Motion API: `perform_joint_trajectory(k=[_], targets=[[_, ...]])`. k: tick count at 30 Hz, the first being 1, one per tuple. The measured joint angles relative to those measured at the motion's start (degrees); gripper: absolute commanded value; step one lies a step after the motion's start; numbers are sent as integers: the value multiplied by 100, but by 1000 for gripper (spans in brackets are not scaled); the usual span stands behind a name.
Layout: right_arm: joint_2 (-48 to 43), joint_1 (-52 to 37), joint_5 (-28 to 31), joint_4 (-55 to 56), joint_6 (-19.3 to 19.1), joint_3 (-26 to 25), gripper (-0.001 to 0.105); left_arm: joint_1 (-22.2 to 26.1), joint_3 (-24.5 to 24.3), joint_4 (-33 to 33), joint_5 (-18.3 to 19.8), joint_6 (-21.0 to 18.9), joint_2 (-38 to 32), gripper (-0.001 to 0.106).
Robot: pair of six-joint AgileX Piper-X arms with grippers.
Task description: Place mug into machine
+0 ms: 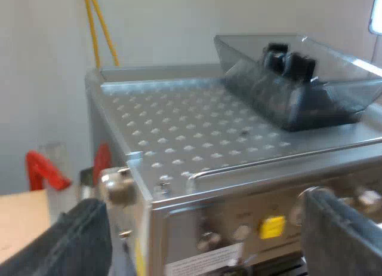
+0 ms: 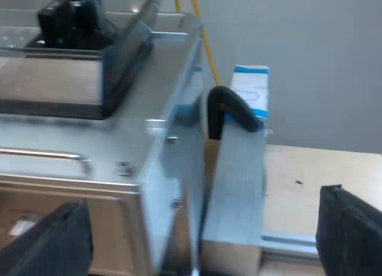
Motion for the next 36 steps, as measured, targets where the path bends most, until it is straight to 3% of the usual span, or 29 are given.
perform_joint_trajectory(k=[3,4,7,12,14,16,25,32,36], targets=[[-190,-690,-453,326,-21,0,78,579,0,15,294,18,199,67],[-282,-1232,-851,621,-142,0,78,948,0,50,352,38,271,67],[-360,-2155,-1419,905,-495,0,78,1378,0,185,379,107,280,67],[-454,-3482,-2102,1017,-710,0,78,1394,0,349,395,154,144,67],[-572,-4080,-2417,1048,-716,0,78,1394,0,411,233,181,-24,67],[-657,-4237,-2445,1047,-670,0,78,1394,0,611,6,180,-331,67],[-1745,-4028,-2562,1496,-636,0,78,1187,0,1152,-38,503,-1525,67],[-2812,-3805,-2535,2377,-637,0,78,1159,-19,2140,-148,637,-2766,67],[-3275,-3805,-2468,2646,-624,0,78,1159,-29,2513,-148,649,-2827,67]])
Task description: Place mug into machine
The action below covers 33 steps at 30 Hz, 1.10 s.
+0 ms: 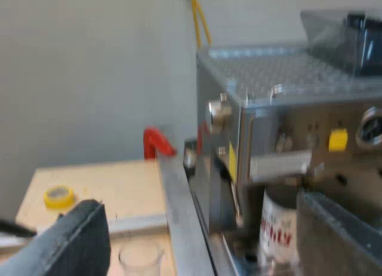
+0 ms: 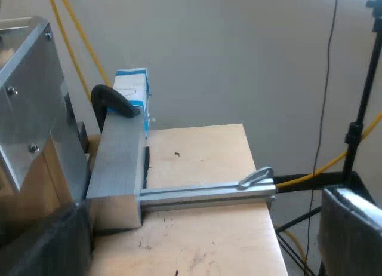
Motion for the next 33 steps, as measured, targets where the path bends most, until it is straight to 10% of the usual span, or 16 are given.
perform_joint_trajectory(k=[12,33], targets=[[-847,0,-100,624,13,491,78,0,-110,1087,-110,0,0,67],[-822,0,-246,-605,35,2526,78,0,1931,-797,-636,5,32,67]])
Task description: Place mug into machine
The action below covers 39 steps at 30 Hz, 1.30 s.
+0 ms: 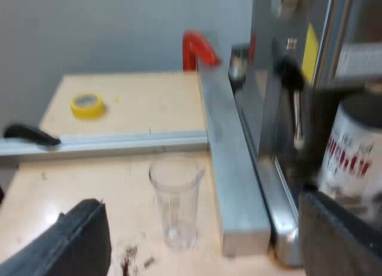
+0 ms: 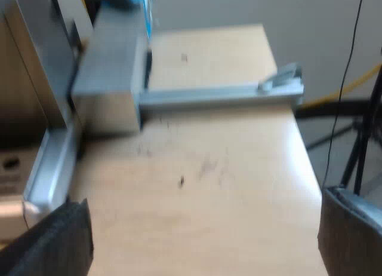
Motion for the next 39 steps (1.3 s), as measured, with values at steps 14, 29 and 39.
perform_joint_trajectory(k=[14,29,39], targets=[[-4,0,0,43,0,824,78,0,732,-197,0,0,0,67],[-4,0,0,291,0,884,78,0,746,-213,0,0,0,67],[-4,0,0,291,0,884,78,0,746,-213,0,0,0,67]])
